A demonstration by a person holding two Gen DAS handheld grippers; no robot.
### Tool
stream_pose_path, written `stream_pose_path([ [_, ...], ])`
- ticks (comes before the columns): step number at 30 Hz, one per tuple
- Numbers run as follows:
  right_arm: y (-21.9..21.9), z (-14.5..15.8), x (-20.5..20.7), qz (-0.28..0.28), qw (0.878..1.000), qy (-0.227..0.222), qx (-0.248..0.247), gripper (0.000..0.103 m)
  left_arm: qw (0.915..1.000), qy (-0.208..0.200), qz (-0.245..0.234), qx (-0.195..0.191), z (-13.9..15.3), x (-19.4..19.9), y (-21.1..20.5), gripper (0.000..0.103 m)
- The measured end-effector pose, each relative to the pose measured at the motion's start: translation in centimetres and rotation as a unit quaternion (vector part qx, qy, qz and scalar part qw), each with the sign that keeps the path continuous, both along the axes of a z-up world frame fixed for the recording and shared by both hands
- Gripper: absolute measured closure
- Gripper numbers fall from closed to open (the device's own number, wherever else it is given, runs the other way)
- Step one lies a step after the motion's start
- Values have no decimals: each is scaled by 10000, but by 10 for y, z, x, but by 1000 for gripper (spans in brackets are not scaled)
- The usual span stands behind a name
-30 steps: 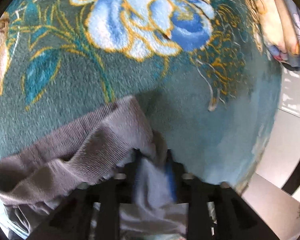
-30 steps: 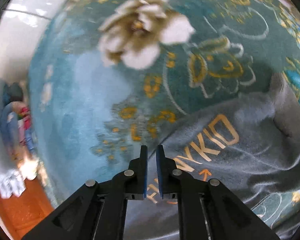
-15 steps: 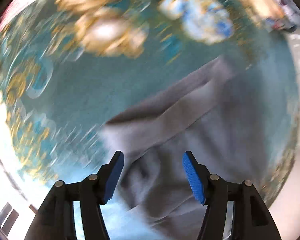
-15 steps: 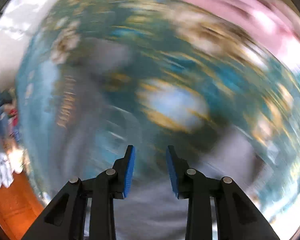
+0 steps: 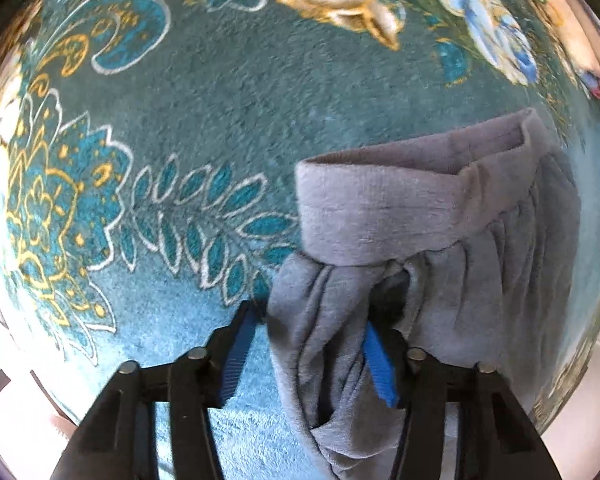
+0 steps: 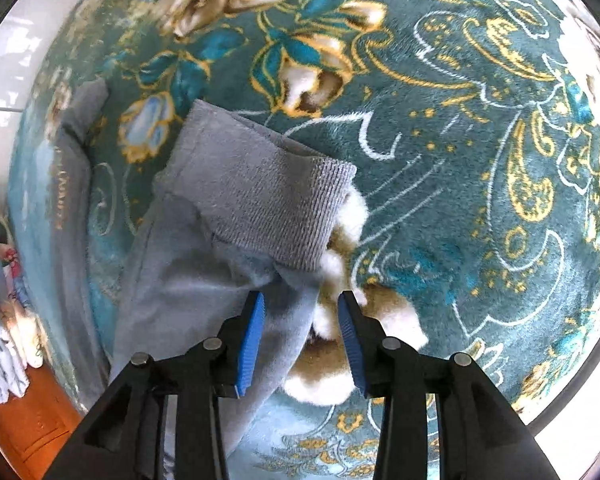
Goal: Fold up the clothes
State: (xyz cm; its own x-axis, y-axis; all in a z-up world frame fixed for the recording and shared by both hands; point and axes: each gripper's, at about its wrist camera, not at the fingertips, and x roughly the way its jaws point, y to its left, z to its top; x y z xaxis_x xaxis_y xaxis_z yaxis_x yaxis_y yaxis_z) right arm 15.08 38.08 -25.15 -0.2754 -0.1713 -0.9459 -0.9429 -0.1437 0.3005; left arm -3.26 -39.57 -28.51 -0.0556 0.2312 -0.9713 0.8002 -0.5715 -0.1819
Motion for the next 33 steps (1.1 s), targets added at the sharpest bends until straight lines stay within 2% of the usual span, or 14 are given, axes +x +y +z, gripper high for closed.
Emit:
stream_pose_path([
  [4,7,-12,14,-373,9988,215,-227,64,10000,71,11,43,0,-7,1,71],
  [6,10,-20,21,-625,9971,275,-336,64,9998,118,127,108,2,-2,-2,87],
  [8,12,-25,26,-841,9950,368,-393,61,9994,197,210,172,10,12,-9,89],
  [10,12,-22,26,-914,9930,626,-406,71,9988,305,298,232,21,28,-17,90],
  [11,12,-20,24,-916,9925,691,-418,91,9982,365,376,282,27,37,-21,92],
  [12,14,-18,21,-908,9925,708,-418,99,9975,424,453,332,34,46,-26,93],
  [14,22,-7,15,-1000,9895,970,-382,100,9943,629,721,474,49,55,-33,94],
  [17,40,31,0,-1113,9780,1736,-301,101,9860,1121,1015,701,80,56,-40,95],
  [18,42,44,-9,-1015,9774,1841,-205,101,9823,1305,1092,779,91,55,-41,95],
  [21,55,88,-56,-637,9775,2011,100,101,9710,1510,1409,1208,111,38,-42,95],
  [25,71,111,-148,-206,9817,1860,353,101,9567,1568,1717,1749,115,-28,-17,95],
  [30,91,93,-260,253,9931,1077,381,101,9506,1231,2096,1932,98,-100,-6,95],
  [33,102,79,-309,386,9957,751,369,101,9462,1226,2213,2018,82,-130,-6,95],
])
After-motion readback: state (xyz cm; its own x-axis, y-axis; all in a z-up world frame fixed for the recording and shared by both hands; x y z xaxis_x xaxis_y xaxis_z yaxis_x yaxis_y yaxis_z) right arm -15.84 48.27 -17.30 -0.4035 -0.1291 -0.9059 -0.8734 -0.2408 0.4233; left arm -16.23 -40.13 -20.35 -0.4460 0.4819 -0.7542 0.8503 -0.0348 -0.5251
